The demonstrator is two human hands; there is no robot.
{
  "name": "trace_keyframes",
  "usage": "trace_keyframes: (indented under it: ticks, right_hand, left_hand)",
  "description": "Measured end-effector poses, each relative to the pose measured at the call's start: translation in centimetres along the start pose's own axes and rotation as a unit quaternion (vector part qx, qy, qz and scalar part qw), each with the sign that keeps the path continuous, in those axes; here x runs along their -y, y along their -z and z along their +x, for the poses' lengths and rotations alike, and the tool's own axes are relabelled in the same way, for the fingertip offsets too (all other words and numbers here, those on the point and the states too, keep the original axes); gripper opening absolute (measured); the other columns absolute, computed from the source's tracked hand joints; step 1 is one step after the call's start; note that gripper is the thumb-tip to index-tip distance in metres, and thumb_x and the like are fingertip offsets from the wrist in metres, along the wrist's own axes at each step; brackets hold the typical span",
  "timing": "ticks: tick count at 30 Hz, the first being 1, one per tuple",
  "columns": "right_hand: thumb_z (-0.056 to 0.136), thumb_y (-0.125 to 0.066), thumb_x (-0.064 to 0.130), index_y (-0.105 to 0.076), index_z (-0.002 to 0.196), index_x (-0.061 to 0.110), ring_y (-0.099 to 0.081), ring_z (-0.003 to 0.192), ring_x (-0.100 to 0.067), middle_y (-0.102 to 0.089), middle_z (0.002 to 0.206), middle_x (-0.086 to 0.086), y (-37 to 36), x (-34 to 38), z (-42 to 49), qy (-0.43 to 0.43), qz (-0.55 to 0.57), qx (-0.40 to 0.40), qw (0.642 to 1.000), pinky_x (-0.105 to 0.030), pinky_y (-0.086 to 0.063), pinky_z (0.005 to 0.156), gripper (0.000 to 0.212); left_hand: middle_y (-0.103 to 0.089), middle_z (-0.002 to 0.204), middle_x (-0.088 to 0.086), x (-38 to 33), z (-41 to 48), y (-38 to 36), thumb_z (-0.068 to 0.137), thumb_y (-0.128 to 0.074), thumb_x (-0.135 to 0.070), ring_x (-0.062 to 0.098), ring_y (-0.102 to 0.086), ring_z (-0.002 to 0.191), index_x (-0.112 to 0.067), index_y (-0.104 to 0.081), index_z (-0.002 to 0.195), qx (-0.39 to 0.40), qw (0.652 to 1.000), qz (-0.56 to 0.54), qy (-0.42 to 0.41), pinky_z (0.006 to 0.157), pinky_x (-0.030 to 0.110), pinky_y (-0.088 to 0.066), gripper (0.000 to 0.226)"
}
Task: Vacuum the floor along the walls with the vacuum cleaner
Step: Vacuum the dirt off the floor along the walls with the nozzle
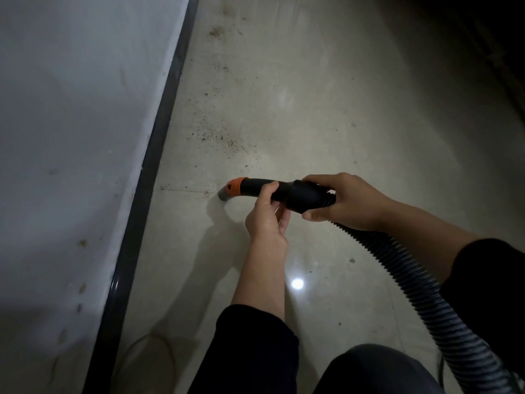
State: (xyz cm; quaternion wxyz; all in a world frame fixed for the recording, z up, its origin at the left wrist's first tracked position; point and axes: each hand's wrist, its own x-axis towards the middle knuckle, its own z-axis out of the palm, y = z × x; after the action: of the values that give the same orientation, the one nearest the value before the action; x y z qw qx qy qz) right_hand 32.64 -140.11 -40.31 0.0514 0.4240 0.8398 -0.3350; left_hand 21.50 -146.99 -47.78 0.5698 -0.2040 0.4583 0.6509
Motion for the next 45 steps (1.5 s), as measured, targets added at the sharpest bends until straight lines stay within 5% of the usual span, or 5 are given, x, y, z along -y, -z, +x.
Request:
trace_keyframes:
  ticks: [7, 12, 22, 45]
  right_hand:
    - [0.079, -0.077, 0.027, -0.062, 0.113, 0.025, -0.062, 0.086, -0.019, -0.068, 0.096, -0.001, -0.7, 0.5, 0.4, 0.008, -0.006, -0.007, 1.000, -0.037, -0.052, 0.081, 0.037]
    - [0.078, -0.077, 0.029, -0.062, 0.112, 0.026, -0.062, 0.088, -0.019, -0.068, 0.095, 0.000, -1.5, 1.1, 1.0, 0.022, -0.004, -0.001, 1.000, -0.040, -0.053, 0.083, 0.037]
    - [0.079, -0.077, 0.028, -0.062, 0.114, 0.023, -0.063, 0.089, -0.019, -0.069, 0.097, -0.002, -2.2, 2.2, 1.9, 0.042, -0.005, 0.008, 0.999, -0.040, -0.052, 0.085, 0.039]
    - [0.079, -0.078, 0.027, -0.061, 0.112, 0.022, -0.060, 0.083, -0.018, -0.066, 0.091, -0.001, -6.0, 4.6, 5.1, 0.111, 0.020, 0.005, 0.994, -0.035, -0.051, 0.076, 0.038]
  left_hand:
    - [-0.073, 0.087, 0.000, -0.5, -0.4, 0.2, 0.081, -0.075, -0.023, 0.003, -0.068, 0.072, -0.013, -0.066, 0.097, -0.009, 1.000, -0.009, -0.006, 0.069, 0.018, -0.055, 0.020]
    - [-0.073, 0.092, 0.002, -1.2, -0.4, 1.0, 0.081, -0.075, -0.022, 0.007, -0.068, 0.089, -0.011, -0.066, 0.102, -0.023, 0.999, -0.029, -0.015, 0.077, 0.020, -0.055, 0.025]
    - [-0.071, 0.084, -0.001, -2.2, -0.7, 1.6, 0.080, -0.074, -0.021, 0.006, -0.067, 0.081, -0.014, -0.065, 0.092, -0.058, 0.997, -0.049, -0.033, 0.077, 0.020, -0.055, 0.016]
    - [-0.072, 0.096, 0.004, -5.3, 1.3, 4.9, 0.083, -0.074, -0.023, 0.012, -0.068, 0.087, -0.013, -0.065, 0.107, -0.074, 0.991, -0.070, -0.092, 0.070, 0.020, -0.054, 0.028]
